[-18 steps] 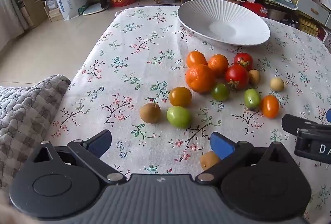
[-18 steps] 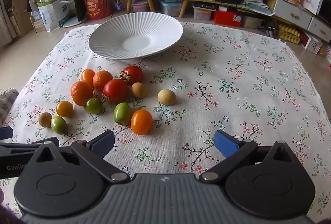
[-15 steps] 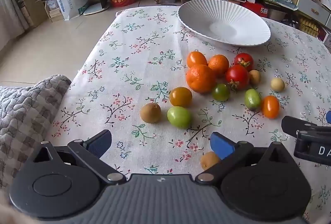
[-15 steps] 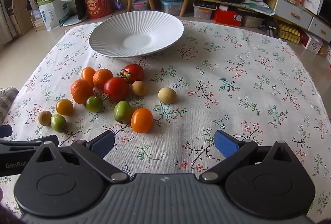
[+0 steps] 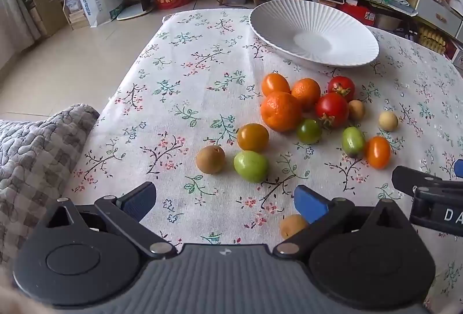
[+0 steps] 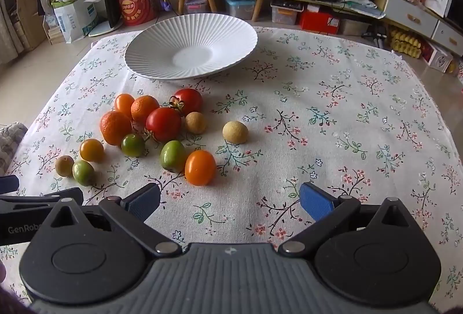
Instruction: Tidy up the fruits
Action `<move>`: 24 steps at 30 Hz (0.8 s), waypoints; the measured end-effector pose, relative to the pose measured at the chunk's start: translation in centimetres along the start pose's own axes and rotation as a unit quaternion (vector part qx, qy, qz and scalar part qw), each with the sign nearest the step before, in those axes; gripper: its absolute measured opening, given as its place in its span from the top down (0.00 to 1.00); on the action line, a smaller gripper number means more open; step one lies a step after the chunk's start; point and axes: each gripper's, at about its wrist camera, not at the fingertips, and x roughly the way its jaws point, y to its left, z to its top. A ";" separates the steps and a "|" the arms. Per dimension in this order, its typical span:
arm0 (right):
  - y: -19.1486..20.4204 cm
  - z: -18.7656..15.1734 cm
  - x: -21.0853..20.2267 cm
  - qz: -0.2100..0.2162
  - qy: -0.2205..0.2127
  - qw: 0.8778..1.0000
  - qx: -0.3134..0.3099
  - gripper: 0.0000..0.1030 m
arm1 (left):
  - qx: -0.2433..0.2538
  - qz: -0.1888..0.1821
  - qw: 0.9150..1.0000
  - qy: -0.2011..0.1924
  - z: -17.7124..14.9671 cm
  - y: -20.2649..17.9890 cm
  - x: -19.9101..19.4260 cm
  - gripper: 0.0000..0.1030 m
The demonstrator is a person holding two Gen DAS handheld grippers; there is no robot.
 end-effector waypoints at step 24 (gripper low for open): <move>0.1 0.2 0.1 0.001 0.003 1.000 0.000 0.00 | -0.002 0.004 1.000 -0.004 0.2 0.1 -0.3 0.03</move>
